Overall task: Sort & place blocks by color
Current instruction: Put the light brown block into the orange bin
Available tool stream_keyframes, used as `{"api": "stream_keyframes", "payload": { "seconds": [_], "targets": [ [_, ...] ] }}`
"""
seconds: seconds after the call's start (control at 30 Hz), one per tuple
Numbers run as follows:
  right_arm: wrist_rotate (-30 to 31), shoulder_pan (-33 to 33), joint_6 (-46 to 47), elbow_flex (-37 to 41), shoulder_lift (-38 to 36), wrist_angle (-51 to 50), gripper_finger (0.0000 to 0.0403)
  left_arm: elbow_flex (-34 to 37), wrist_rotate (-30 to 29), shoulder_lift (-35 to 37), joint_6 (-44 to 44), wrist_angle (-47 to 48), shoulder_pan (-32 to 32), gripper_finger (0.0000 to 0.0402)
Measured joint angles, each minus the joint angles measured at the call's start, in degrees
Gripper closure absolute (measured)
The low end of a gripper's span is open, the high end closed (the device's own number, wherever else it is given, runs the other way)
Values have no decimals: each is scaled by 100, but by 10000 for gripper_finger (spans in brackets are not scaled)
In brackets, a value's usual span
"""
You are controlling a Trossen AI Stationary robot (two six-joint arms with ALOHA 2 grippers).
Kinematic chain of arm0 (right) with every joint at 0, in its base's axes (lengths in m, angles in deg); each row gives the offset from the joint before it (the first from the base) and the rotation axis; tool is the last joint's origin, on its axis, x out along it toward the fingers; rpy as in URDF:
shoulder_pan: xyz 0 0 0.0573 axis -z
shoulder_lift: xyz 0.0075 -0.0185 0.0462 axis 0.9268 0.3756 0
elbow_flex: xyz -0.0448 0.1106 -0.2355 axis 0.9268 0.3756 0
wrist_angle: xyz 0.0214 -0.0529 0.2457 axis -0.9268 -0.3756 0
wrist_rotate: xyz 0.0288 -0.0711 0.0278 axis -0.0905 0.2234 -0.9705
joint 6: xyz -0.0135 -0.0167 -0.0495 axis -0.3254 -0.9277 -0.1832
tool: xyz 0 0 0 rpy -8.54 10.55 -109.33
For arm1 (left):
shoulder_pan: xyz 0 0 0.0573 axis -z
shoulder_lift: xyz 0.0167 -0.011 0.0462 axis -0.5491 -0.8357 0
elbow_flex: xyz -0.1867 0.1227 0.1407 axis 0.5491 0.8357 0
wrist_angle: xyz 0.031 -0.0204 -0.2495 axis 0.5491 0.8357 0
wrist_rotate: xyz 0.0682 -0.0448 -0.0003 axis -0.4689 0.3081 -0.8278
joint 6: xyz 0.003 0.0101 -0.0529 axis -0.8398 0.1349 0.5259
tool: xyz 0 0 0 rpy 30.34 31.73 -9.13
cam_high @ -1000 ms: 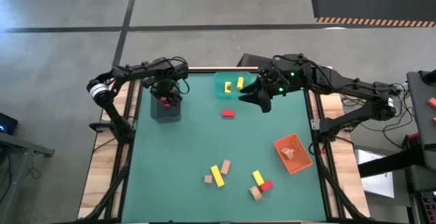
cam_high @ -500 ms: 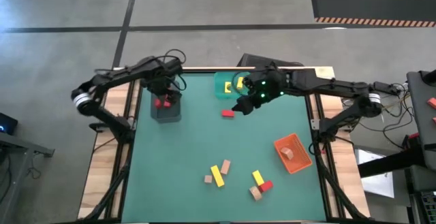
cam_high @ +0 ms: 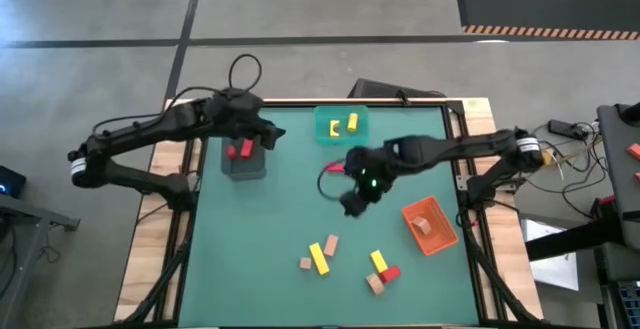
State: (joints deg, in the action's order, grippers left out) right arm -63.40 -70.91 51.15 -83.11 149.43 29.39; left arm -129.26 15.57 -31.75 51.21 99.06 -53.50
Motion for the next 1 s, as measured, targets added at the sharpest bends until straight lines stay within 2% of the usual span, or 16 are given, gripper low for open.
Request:
{"api": "stream_keyframes", "payload": {
  "seconds": [0.27,0.4,0.53,0.8,1.0],
  "targets": [
    [134,-690,-3341,-4,575,21,195,2,3,316,8,-1079,795,130],
    [581,-792,-4664,-141,1016,13,195,2,10,406,10,-1492,1304,130],
    [1307,-824,-5855,-418,1494,-10,195,-2,15,415,11,-1865,1741,130],
    [1570,-899,-7572,-897,2474,-82,195,-4,13,401,13,-2096,2052,130],
    [1851,-978,-8125,-1330,3025,-231,195,-4,8,401,9,-2094,2060,130]
  ]
}}
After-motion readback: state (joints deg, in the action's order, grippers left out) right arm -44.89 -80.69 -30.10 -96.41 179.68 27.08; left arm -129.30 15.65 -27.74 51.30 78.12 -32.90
